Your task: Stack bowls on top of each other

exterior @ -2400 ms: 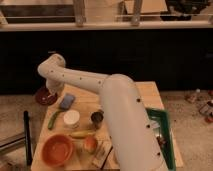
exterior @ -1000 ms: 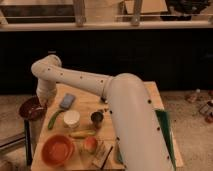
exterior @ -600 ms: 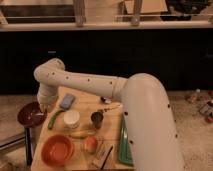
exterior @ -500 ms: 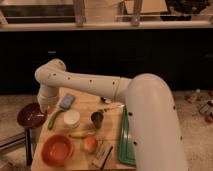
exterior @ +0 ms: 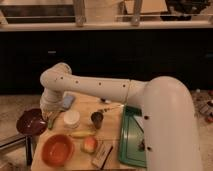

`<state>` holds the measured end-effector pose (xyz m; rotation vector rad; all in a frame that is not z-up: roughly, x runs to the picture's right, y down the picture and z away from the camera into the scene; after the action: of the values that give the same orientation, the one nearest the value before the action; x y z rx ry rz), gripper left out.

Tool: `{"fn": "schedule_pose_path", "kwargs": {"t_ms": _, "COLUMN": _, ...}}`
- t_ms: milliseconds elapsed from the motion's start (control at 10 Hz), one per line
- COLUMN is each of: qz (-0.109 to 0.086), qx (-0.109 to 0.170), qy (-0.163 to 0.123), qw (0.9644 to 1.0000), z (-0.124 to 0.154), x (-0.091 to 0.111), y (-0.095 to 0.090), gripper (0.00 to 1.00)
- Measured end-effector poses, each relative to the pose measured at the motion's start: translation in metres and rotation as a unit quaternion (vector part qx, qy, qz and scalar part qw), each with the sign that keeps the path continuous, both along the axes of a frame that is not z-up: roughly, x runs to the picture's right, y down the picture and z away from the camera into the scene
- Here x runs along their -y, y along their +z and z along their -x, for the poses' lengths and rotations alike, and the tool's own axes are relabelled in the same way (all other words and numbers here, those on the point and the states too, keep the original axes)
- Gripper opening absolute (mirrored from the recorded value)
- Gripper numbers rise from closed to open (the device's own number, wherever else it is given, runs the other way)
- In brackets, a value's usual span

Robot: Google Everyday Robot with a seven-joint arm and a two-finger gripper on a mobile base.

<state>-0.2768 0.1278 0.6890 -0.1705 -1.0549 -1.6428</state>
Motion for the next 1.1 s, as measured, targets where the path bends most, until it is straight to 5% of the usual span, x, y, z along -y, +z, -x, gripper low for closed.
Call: {"fn": "schedule_pose_path", "kwargs": {"t_ms": 1100, "qz": 0.083, "qx": 0.03, "qy": -0.038, "qw": 0.9954, "z": -0.05, "x": -0.055, "y": -0.007, "gripper": 0.0}}
